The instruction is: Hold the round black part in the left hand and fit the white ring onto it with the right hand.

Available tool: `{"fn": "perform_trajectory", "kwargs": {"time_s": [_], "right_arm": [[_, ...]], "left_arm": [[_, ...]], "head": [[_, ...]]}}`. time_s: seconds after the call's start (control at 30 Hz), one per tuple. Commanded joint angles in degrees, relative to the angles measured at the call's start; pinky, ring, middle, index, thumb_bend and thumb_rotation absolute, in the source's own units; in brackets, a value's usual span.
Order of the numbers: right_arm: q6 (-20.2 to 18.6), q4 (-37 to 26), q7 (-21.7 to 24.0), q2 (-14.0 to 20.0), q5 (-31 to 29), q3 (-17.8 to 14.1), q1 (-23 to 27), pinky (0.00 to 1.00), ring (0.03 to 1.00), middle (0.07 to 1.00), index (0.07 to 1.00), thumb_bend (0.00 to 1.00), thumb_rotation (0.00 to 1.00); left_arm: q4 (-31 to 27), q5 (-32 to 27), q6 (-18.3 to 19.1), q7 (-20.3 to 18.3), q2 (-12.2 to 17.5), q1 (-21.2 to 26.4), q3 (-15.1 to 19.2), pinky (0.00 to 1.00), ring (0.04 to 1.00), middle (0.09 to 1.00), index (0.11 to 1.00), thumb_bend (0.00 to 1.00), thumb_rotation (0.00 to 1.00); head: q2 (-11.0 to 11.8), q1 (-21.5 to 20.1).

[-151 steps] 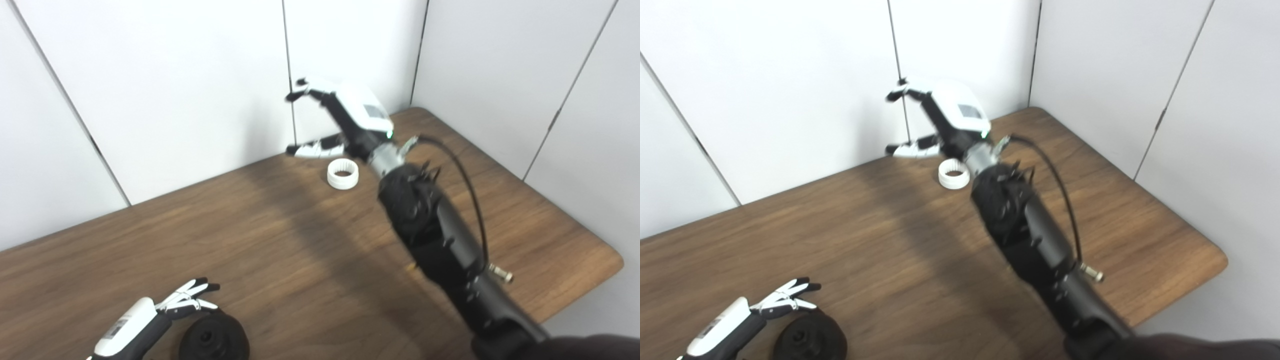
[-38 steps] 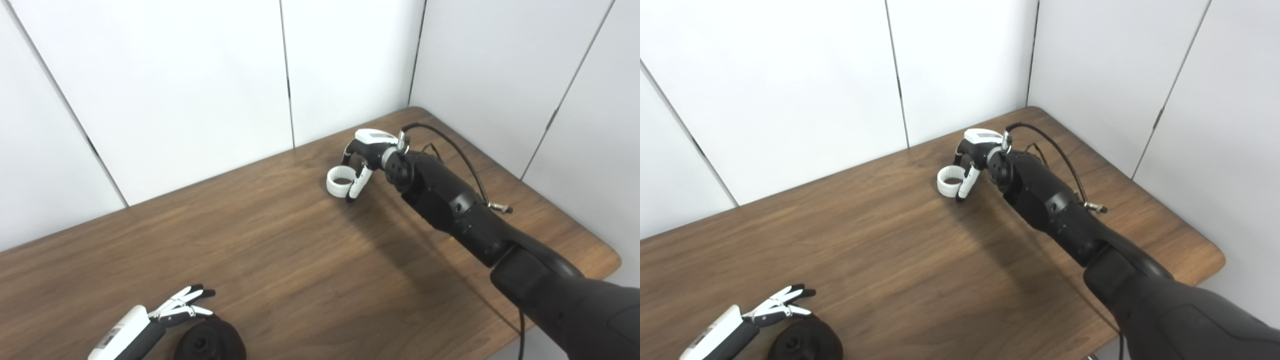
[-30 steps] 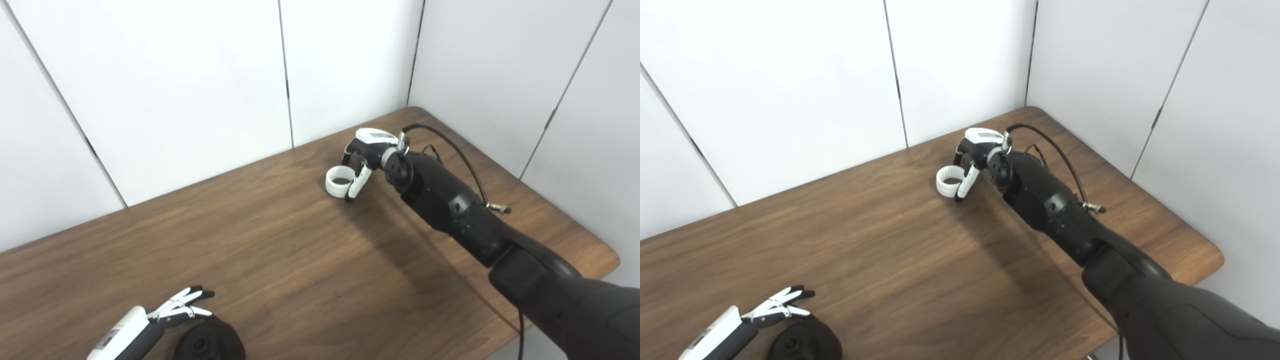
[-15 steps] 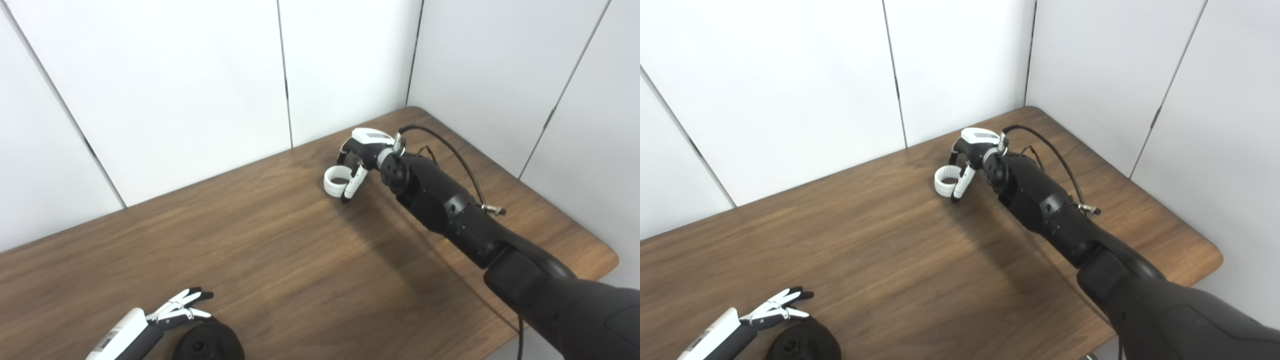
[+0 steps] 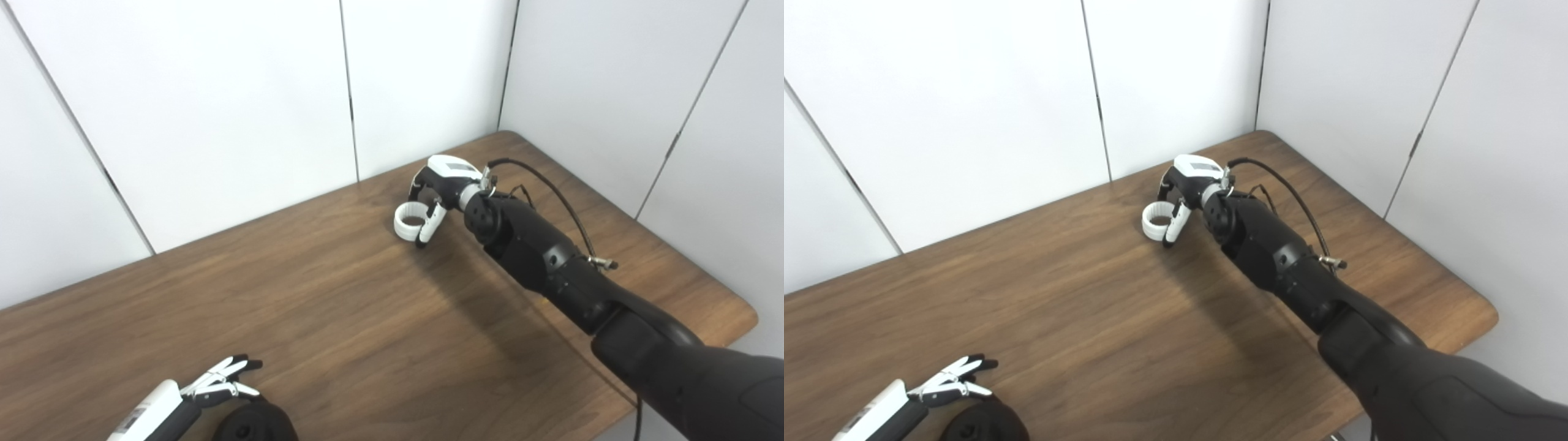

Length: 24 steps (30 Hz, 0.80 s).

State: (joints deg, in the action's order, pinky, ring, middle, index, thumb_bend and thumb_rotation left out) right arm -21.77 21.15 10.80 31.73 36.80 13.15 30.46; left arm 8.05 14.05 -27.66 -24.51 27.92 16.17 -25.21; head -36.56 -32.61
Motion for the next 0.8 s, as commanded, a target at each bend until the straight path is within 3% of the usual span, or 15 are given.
{"fn": "perform_trajectory", "kwargs": {"time_s": [0.0, 0.23, 0.37, 0.77], "right_arm": [[1.7, -0.2, -0.7, -0.1, -0.3, 0.3, 1.0, 0.87, 0.852, 0.796, 0.485, 0.52, 0.13], [1.9, -2.2, 0.2, 1.0, -0.6, 0.2, 0.6, 0.85, 0.842, 0.796, 0.485, 0.52, 0.13], [1.1, -6.7, 2.1, 1.9, -0.7, 0.1, -0.1, 0.85, 0.839, 0.8, 0.484, 0.52, 0.13], [2.5, -16.3, 7.1, 4.3, -3.2, -2.1, -1.4, 0.83, 0.858, 0.806, 0.483, 0.52, 0.13]], "left_arm": [[-0.4, 1.0, 1.5, -2.3, 0.8, -0.4, -0.2, 0.86, 0.986, 0.937, 0.488, 0.52, 0.07], [-0.4, 0.8, 1.7, -2.9, 0.4, -0.4, 0.0, 0.86, 0.99, 0.941, 0.489, 0.52, 0.06], [-0.7, 1.0, 2.6, -2.9, -0.2, -0.7, 0.2, 0.84, 0.978, 0.927, 0.488, 0.52, 0.06], [-1.8, 4.2, 6.4, -2.9, -3.6, 0.4, -0.4, 0.86, 0.988, 0.934, 0.489, 0.52, 0.07]], "head": [[-0.1, 0.0], [-1.2, 2.8], [-1.7, 4.5], [-4.9, 16.2]]}}
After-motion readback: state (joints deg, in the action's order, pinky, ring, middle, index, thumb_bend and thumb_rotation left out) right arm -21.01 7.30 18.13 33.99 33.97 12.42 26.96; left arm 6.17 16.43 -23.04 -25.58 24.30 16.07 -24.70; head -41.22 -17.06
